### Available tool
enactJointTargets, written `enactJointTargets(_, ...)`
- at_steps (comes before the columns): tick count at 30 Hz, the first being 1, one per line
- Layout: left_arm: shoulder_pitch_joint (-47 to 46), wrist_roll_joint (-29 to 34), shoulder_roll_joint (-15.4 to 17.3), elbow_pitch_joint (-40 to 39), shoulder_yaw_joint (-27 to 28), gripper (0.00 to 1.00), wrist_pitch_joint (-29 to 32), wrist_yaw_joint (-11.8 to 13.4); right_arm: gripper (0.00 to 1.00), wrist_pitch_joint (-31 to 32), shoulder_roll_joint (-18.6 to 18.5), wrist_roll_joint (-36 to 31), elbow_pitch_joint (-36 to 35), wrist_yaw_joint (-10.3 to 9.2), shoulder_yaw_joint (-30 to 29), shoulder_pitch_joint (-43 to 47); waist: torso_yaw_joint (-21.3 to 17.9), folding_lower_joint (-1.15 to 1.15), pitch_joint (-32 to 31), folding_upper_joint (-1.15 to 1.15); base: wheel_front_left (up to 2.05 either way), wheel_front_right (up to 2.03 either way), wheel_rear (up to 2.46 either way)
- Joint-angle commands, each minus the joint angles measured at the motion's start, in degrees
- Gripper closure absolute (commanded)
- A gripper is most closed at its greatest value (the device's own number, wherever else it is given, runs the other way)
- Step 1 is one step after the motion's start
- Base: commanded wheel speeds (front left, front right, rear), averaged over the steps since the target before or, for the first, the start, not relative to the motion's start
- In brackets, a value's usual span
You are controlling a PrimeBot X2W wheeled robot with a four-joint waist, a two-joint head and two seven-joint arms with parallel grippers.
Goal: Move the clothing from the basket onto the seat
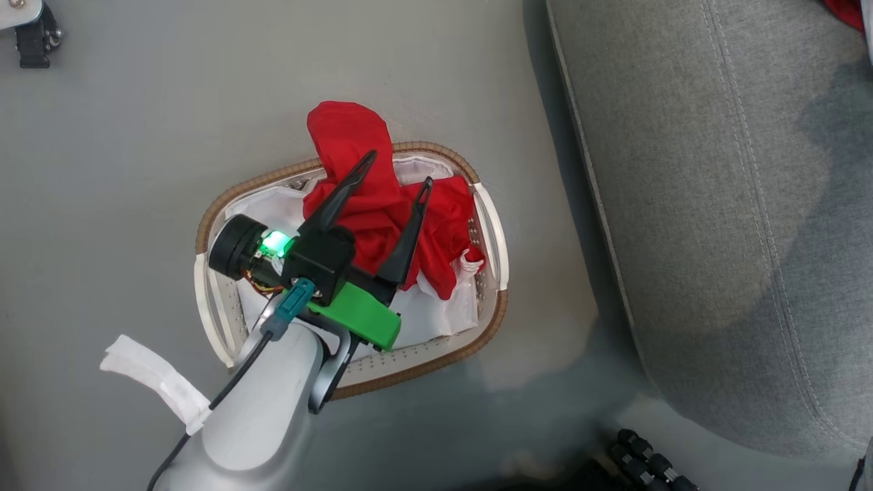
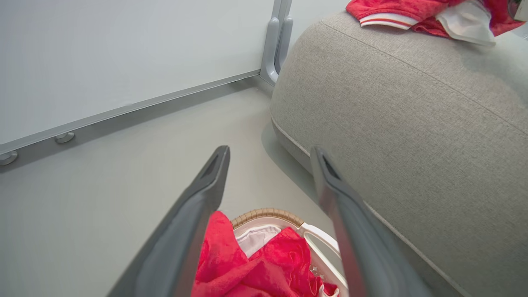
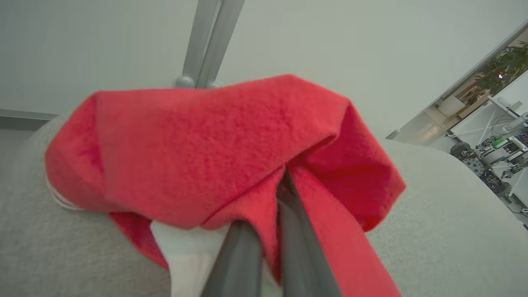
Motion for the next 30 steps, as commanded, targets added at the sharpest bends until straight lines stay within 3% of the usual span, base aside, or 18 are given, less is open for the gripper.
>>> enactJointTargets(1, -0.1, -0.4, 0.5, 0.1, 0.3, 0.00, 0.0, -0.2, 1.00, -0.1, 0.3, 0.5, 0.2, -0.08, -0.5, 1.3, -0.3, -0.01, -0.3, 0.00, 0.00, 0.00, 0.00)
enactJointTargets(2, 0.3, -0.4, 0.7, 0.2, 0.5, 0.00, 0.0, -0.2, 0.95, -0.1, 0.7, 0.5, -0.1, -0.08, -0.7, 1.9, -0.6, -0.01, -0.5, 0.00, 0.00, 0.00, 0.00)
enactJointTargets(3, 0.6, -0.5, 0.8, 0.4, 0.7, 0.00, 0.0, -0.2, 0.71, -0.1, 1.2, 0.2, -0.5, -0.08, -0.7, 2.6, -0.8, -0.01, -0.8, 0.00, 0.00, 0.00, 0.00)
enactJointTargets(4, 0.8, -0.4, 0.9, 0.5, 0.8, 0.00, 0.0, -0.2, 0.60, -0.1, 1.6, 0.0, -0.6, -0.08, -0.7, 3.1, -0.9, -0.01, -1.0, 0.00, 0.00, 0.00, 0.00)
enactJointTargets(5, 1.1, -0.4, 0.9, 0.6, 0.9, 0.00, 0.0, -0.2, 0.24, -0.1, 2.2, -0.1, -0.7, -0.08, -0.8, 3.7, -1.1, -0.01, -1.4, 0.00, 0.00, 0.00, 0.00)
enactJointTargets(6, 1.3, -0.4, 0.9, 0.7, 1.0, 0.00, 0.0, -0.2, 0.00, -0.1, 2.6, 0.0, -0.8, -0.08, -1.2, 4.2, -1.2, -0.01, -1.8, 0.00, 0.00, 0.00, 0.00)
enactJointTargets(18, 4.2, -1.9, -0.7, 0.1, 3.8, 0.00, 0.0, -0.2, 0.00, -0.1, 5.3, -1.6, -6.7, -0.08, -1.3, 16.0, 0.0, -0.01, -11.5, 0.00, 0.00, 0.00, 0.00)
enactJointTargets(30, 10.0, -3.0, -2.6, -0.7, 10.9, 0.00, 0.0, 0.0, 0.00, -0.1, 4.4, -0.3, -9.0, -0.08, 5.8, 19.6, 3.8, -0.01, -24.8, 0.00, 0.00, 0.00, 0.00)
